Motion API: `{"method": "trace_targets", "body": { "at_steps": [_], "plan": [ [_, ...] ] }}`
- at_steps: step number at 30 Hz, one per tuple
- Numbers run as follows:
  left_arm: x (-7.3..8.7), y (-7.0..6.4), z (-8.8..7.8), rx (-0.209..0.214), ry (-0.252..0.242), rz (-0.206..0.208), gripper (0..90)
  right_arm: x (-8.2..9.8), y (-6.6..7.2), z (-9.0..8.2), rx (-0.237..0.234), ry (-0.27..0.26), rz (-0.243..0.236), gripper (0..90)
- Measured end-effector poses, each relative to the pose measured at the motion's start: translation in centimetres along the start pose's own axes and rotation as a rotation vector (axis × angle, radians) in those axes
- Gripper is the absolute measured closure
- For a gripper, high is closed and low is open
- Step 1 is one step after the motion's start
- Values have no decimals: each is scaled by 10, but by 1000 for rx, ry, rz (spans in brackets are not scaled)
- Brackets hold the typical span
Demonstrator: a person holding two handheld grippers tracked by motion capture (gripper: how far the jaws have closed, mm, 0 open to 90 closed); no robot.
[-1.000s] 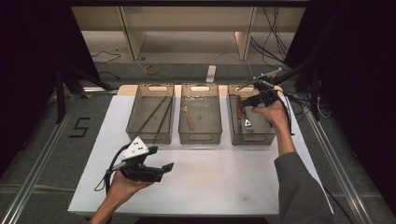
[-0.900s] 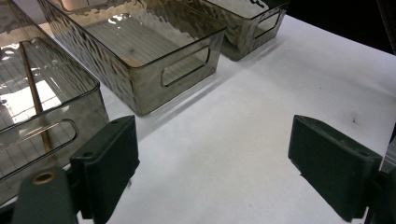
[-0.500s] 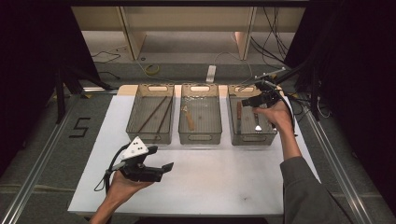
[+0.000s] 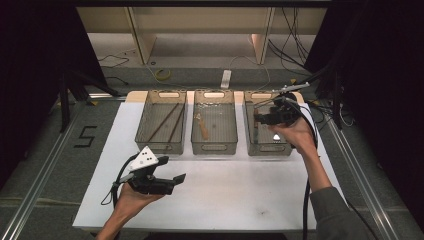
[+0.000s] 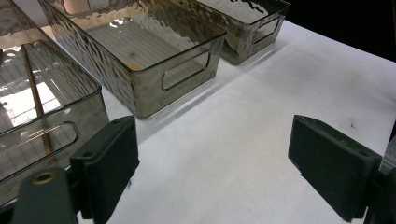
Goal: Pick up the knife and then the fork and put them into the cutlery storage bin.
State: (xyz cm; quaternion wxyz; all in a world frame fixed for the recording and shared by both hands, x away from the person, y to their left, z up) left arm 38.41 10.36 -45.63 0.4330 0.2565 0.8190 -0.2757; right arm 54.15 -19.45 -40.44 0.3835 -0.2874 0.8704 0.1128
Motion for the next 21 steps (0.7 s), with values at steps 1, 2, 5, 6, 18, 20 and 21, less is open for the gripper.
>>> {"method": "trace_targets", "body": {
  "at_steps": [1,2,5,6,18,20,21],
  "plan": [
    [0,0,0,2,-1,-5,154,2,2,-1,2,-2,-6,261],
    [0,1,0,4,-3,-9,154,4,4,-3,0,-12,-7,261],
    [-1,1,-1,4,-6,-13,154,9,12,-8,-10,-43,-6,261],
    [-1,1,-1,5,-6,-14,154,12,15,-10,-11,-50,-13,261],
    [-1,2,-1,11,-13,-35,154,51,62,-21,-137,-128,-10,243],
    [-2,2,-2,12,-14,-36,154,56,68,-23,-150,-144,-7,244],
    [-2,3,-2,10,-16,-37,154,58,72,-24,-168,-155,3,244]
  ]
}}
Point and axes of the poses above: each handheld gripper's, and its own axes: z roughly forward along the jaws, x roughly out of its underside, y roughly to its left, the point moved 9 cm from there along z, roughly forward along the jaws, and after that the axes turned 7 degrees about -z, right-handed, at the moved point
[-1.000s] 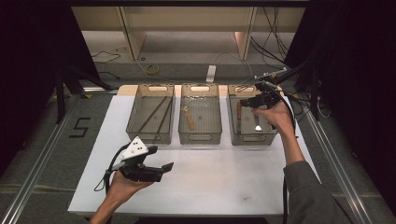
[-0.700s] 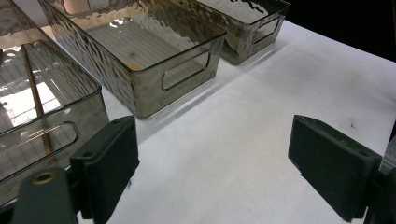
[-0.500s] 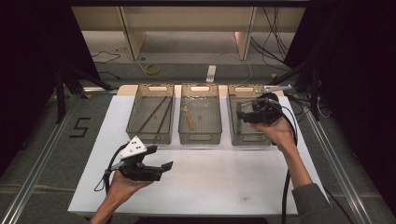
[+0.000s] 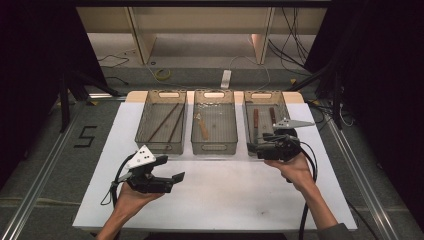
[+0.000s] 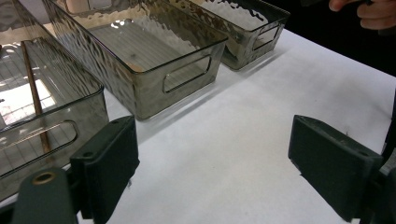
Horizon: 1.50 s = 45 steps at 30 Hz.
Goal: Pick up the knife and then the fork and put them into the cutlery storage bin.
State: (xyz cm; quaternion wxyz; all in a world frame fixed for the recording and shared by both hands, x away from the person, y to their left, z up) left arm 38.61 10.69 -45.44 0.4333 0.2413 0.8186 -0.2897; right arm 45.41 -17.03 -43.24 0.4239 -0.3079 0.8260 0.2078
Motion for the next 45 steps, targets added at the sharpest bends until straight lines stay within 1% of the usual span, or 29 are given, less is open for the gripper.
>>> {"method": "trace_targets", "body": {
  "at_steps": [1,2,5,9,11,12,14,18,20,23,26,34,38,41,45],
  "plan": [
    [0,0,0,2,-1,-4,154,2,4,0,-23,-10,11,244],
    [-1,1,-1,4,-3,-8,154,4,7,-1,-29,-19,13,244],
    [-2,0,-2,8,-11,-16,154,12,16,-3,-23,-31,-5,244],
    [-2,1,-3,10,-17,-20,154,23,26,-5,-26,-50,-15,239],
    [-3,1,-4,18,-22,-30,154,28,31,-7,-33,-65,-14,238],
    [-3,1,-3,20,-23,-34,155,30,33,-8,-35,-71,-23,238],
    [-3,1,-3,26,-24,-38,154,33,36,-11,-21,-80,-49,238],
    [-4,0,-4,41,-35,-41,154,37,41,-20,-21,-117,-48,237],
    [-5,0,-5,45,-40,-51,154,41,44,-23,-24,-127,-50,222],
    [-5,-1,-5,45,-41,-48,154,48,46,-27,-11,-123,-62,198],
    [-4,0,-4,45,-38,-50,154,53,45,-31,-9,-126,-51,194],
    [-4,-1,-6,46,-45,-48,154,66,44,-39,10,-137,-46,190],
    [-4,-1,-6,50,-46,-55,154,70,43,-43,20,-150,-47,181],
    [-3,-2,-6,54,-44,-51,154,73,44,-45,11,-153,-36,172],
    [-3,-3,-5,59,-42,-50,154,75,44,-47,20,-163,-36,172]
  ]
}}
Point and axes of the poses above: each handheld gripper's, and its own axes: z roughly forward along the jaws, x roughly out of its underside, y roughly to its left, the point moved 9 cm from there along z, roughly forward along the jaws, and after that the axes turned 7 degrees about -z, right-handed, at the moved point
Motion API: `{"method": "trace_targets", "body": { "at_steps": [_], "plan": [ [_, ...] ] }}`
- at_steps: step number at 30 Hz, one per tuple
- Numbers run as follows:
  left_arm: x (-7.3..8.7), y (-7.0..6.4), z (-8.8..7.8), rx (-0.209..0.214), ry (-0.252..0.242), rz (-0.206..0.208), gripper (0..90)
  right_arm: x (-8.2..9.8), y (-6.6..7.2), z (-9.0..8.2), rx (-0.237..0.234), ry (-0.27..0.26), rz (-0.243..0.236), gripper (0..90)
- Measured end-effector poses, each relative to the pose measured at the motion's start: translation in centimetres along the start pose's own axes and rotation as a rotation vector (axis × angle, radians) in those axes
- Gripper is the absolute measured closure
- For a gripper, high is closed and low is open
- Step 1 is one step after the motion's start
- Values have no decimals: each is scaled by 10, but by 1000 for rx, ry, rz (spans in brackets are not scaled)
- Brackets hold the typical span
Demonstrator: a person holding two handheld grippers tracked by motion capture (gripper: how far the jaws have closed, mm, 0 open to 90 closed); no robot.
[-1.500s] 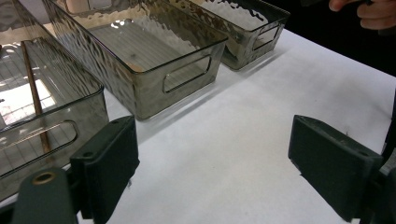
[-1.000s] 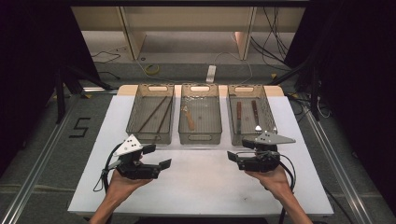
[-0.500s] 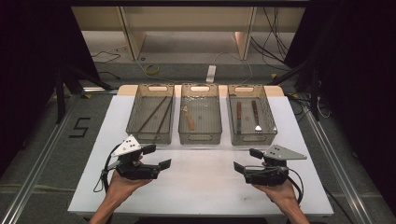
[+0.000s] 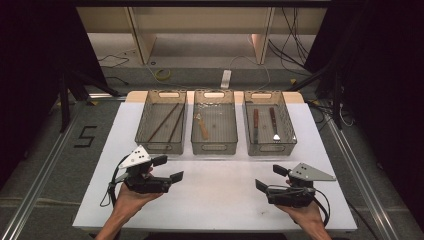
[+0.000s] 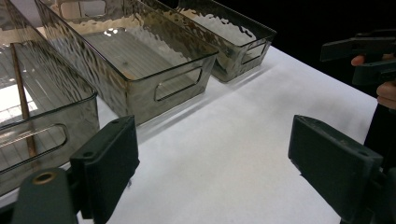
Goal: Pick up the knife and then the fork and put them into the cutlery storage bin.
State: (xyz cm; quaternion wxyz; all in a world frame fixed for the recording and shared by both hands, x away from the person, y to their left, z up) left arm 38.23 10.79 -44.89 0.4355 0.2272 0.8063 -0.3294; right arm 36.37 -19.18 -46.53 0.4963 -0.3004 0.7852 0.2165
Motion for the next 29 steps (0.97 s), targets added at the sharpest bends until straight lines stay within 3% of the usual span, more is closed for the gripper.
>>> {"method": "trace_targets", "body": {
  "at_steps": [29],
  "plan": [
    [0,0,0,3,-6,4,154,1,0,1,12,-3,-7,172]
  ]
}}
Point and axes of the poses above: each handheld gripper's, and its own axes: z roughly forward along the jaws, x roughly out of its underside, y roughly to its left, the point moved 9 cm from there along z, roughly forward along the jaws, and after that the axes turned 7 degrees about -z, right-handed, at the moved point
